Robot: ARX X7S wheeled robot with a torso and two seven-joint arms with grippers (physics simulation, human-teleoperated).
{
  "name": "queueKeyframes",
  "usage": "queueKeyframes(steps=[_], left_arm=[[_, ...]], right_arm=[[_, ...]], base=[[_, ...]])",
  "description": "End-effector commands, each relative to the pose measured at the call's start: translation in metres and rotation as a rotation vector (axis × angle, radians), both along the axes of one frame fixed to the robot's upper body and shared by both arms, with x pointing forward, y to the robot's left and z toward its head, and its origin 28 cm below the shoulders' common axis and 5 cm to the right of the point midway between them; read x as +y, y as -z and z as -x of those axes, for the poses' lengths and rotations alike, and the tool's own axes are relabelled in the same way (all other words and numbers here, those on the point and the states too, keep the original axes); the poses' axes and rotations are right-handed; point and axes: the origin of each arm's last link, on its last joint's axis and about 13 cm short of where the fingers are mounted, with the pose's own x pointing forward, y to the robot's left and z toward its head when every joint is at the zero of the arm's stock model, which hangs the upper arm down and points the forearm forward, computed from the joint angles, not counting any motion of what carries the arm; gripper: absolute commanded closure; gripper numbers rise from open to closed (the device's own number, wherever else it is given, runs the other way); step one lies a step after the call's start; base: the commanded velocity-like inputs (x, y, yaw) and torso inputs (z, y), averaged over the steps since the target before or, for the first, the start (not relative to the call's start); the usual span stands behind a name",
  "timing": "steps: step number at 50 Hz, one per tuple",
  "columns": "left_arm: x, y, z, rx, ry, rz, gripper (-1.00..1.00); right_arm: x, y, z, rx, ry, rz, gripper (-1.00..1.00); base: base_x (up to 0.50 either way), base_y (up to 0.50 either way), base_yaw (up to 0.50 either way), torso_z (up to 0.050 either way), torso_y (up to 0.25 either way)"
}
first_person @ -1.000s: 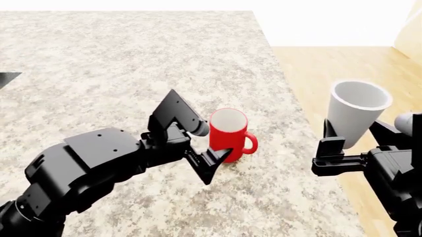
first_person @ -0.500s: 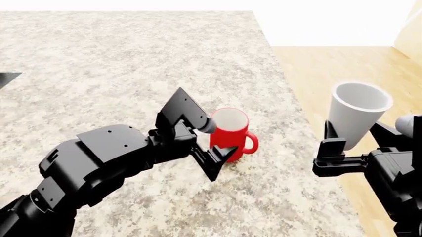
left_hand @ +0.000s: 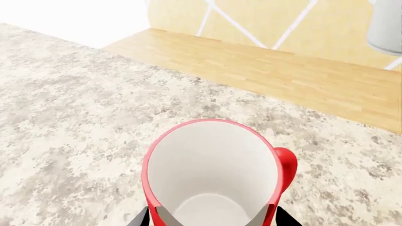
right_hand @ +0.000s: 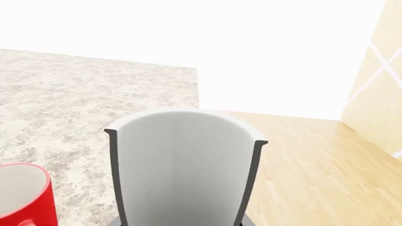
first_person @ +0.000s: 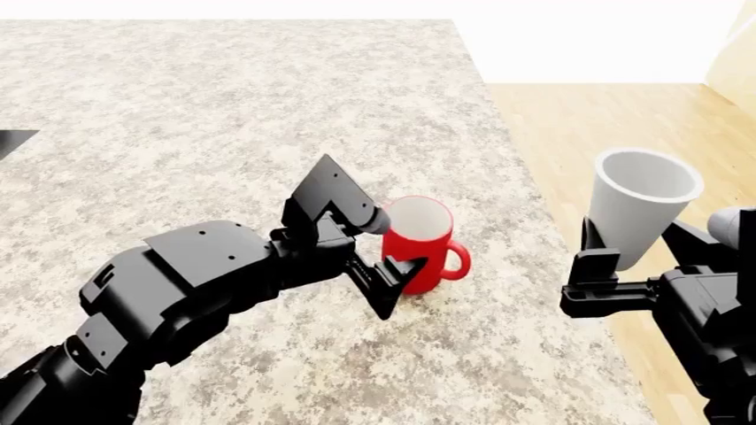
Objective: Pick the cup and mug and place them in the sink. Then turn on the water.
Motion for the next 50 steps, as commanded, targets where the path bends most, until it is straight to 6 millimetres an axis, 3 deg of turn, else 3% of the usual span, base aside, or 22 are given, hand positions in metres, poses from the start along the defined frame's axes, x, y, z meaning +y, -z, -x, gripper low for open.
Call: queueKeyframes(steps=[1, 8, 19, 26, 38, 50], left_arm=[[-0.001, 0.000, 0.000, 0.012, -0.002, 0.028, 1.00], [0.006, -0.023, 0.007, -0.084, -0.053, 0.073, 1.00], [0.019, -0.047, 0.043, -0.189, -0.126, 0.106, 1.00], [0.024, -0.051, 0.066, -0.187, -0.313, 0.053, 1.00], [0.042, -0.071, 0.123, -0.258, -0.545, 0.094, 1.00], [0.053, -0.071, 0.156, -0.296, -0.567, 0.143, 1.00]], right_arm=[[-0.001, 0.000, -0.002, -0.017, 0.007, 0.011, 1.00], [-0.001, -0.001, -0.001, -0.018, 0.002, 0.009, 1.00], [0.000, -0.002, -0.001, -0.010, -0.006, 0.000, 1.00], [0.001, -0.003, -0.003, -0.012, -0.006, -0.010, 1.00], [0.007, -0.003, -0.006, -0.014, -0.029, -0.007, 1.00], [0.012, -0.007, -0.007, -0.019, -0.037, 0.003, 1.00]], base=[[0.00, 0.00, 0.00, 0.000, 0.000], [0.00, 0.00, 0.00, 0.000, 0.001], [0.00, 0.00, 0.00, 0.000, 0.001], [0.00, 0.00, 0.00, 0.000, 0.000], [0.00, 0.00, 0.00, 0.001, 0.001], [0.00, 0.41, 0.00, 0.000, 0.001]])
